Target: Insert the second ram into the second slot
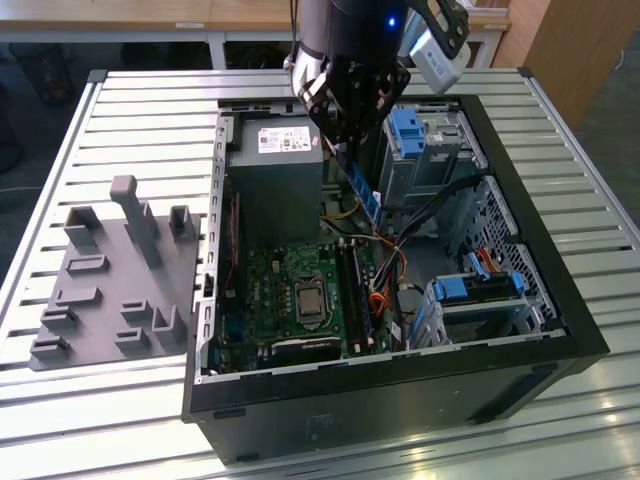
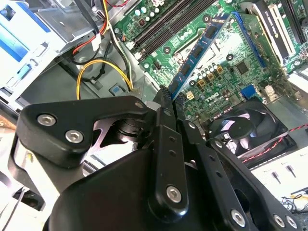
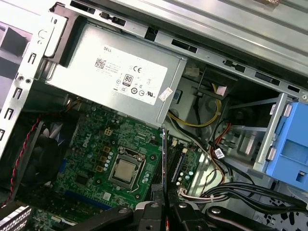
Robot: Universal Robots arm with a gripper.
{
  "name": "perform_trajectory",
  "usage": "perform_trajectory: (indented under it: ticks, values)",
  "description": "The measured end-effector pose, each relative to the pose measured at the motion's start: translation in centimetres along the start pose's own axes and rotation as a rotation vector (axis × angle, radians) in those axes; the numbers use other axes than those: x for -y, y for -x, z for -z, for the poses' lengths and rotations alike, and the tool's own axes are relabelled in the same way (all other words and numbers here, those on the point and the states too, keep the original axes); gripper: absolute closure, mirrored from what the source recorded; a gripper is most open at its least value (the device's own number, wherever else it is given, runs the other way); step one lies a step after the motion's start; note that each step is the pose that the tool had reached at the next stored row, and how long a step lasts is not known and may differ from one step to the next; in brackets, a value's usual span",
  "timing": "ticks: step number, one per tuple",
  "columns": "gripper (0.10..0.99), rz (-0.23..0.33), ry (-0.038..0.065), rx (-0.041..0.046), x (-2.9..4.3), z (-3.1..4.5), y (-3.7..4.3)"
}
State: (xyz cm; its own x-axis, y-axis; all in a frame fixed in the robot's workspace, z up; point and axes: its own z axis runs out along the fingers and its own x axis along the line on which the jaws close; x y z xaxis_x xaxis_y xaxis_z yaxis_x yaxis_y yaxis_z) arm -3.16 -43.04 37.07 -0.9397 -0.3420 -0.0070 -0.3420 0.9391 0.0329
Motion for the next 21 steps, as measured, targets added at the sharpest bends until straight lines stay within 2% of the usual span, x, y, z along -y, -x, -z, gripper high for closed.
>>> perform_trajectory:
  ticks: [21]
  values:
    - [0.949,-0.075,-0.001,0.0025,0.00,-0.01,0.00]
